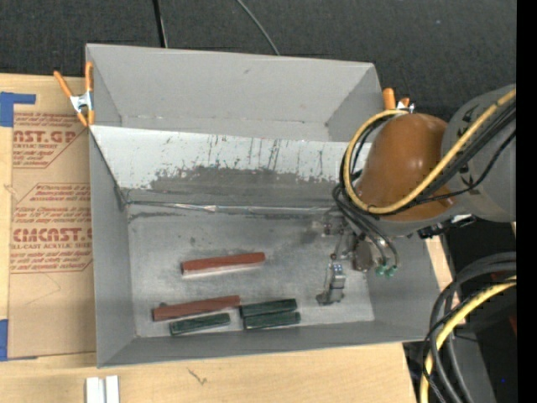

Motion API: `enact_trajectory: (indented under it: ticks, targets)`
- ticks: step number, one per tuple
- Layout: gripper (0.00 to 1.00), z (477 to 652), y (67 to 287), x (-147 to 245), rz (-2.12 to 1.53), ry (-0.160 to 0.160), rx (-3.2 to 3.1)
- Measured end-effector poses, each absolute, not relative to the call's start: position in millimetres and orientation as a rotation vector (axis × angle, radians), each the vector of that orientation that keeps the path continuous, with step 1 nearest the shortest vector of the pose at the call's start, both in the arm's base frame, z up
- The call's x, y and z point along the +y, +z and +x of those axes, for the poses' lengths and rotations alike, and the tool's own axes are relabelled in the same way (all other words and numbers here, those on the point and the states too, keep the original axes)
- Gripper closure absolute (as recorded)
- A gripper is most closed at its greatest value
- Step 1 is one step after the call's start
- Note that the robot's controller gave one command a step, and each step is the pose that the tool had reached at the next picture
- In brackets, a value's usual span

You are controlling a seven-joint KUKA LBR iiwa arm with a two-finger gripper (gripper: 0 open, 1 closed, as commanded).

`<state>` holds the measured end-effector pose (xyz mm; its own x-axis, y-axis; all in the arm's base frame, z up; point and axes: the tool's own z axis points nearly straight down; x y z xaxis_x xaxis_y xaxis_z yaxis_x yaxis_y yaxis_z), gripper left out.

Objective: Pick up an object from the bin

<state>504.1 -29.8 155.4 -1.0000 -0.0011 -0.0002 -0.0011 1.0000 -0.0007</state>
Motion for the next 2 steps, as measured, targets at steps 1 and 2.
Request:
enact_trajectory:
  ticks: [1,2]
  targets:
    - [0.00,504.1,155.4,-29.8,-0.002,-0.001,3.141]
    - [0.00,496.5,120.5,-11.2,-0.115,-0.003,3.134]
